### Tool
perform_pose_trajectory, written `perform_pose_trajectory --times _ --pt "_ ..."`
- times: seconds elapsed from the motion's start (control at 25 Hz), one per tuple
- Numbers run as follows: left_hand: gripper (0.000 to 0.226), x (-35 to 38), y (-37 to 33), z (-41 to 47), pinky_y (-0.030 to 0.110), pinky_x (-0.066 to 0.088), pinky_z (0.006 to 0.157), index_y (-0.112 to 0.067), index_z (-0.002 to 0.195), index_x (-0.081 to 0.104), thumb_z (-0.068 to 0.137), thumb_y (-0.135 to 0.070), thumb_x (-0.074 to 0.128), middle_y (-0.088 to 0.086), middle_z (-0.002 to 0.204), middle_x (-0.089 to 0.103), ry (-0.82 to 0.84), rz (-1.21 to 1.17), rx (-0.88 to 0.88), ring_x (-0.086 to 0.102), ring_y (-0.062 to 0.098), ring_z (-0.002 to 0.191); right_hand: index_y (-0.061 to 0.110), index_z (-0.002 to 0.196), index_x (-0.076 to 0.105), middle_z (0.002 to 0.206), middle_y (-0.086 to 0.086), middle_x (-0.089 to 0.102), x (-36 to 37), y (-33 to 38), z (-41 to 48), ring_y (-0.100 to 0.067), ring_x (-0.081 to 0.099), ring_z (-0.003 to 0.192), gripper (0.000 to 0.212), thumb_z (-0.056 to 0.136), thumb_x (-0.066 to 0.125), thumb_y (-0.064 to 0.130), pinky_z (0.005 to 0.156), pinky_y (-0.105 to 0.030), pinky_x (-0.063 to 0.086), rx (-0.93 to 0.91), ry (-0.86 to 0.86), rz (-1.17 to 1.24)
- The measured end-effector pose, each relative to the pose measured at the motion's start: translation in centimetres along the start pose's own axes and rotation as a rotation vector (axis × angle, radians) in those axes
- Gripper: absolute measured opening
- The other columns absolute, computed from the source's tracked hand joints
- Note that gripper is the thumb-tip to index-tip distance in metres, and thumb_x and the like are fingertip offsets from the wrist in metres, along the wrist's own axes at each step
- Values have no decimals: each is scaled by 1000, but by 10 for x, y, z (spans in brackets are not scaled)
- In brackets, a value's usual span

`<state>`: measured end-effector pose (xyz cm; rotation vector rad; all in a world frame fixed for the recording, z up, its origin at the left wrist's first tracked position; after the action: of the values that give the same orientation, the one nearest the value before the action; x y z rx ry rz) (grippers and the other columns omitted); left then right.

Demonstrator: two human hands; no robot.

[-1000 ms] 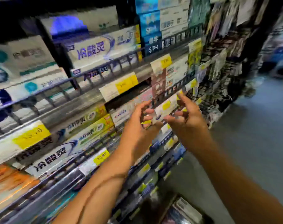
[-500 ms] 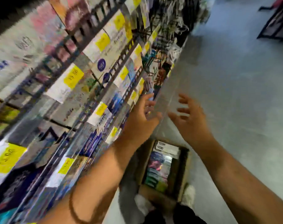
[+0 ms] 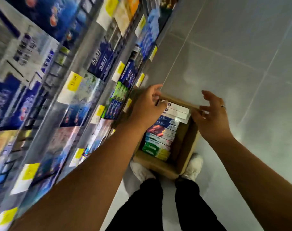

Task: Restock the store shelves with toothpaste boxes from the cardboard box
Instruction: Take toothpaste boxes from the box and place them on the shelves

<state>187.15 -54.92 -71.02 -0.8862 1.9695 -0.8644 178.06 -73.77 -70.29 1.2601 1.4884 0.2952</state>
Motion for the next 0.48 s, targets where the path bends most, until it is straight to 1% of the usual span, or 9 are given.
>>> perform_pose_trajectory --times 0.08,0.12,0.2,0.32,0.4,0.44,0.48 --pt "51 21 46 26 32 48 96 -24 128 52 82 -13 71 -7 108 57 19 41 -39 58 13 105 36 137 38 140 -1 38 28 -45 20 -20 57 113 61 85 68 25 94 -43 52 40 35 -45" --pt "52 35 71 40 33 48 96 -24 128 51 82 -14 71 -7 109 57 36 73 -53 58 13 105 37 137 38 141 -1 37 44 -71 31 -21 56 115 61 85 68 26 94 -43 52 62 52 -57" --pt "53 62 112 68 27 47 91 -24 129 50 82 -15 72 -8 111 55 73 138 -64 56 9 102 38 136 37 141 -1 37 75 -118 53 -24 55 117 61 84 69 28 91 -46 54 89 78 -79" --pt "56 99 171 103 20 42 83 -19 132 47 83 -12 71 -9 108 53 133 209 -103 56 7 99 32 133 41 139 -3 43 115 -183 82 -26 55 116 60 81 71 28 90 -48 53 132 84 -128" --pt "61 121 208 123 24 45 87 -19 134 45 80 -12 73 -6 114 55 162 275 -104 58 12 105 30 131 43 139 -3 45 132 -220 99 -26 53 118 58 80 72 29 95 -48 50 187 60 -144" --pt "65 129 223 131 27 46 91 -20 136 43 79 -14 74 -3 120 57 176 319 -95 58 14 110 29 131 42 140 -4 43 141 -236 105 -27 52 121 59 80 72 30 98 -48 48 216 57 -157" --pt "69 138 238 141 28 44 92 -21 138 40 79 -15 75 -3 125 56 193 360 -93 56 14 114 28 133 41 143 -5 39 149 -253 111 -28 50 123 60 81 71 29 102 -47 45 251 64 -182"
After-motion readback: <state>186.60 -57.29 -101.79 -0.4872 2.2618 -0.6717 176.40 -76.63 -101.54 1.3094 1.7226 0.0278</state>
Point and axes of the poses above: each hand's wrist, its own z-axis towards the middle knuckle, its own x-axis out of the palm, y = z × x, the point moved 9 cm from there along z, towards the middle knuckle
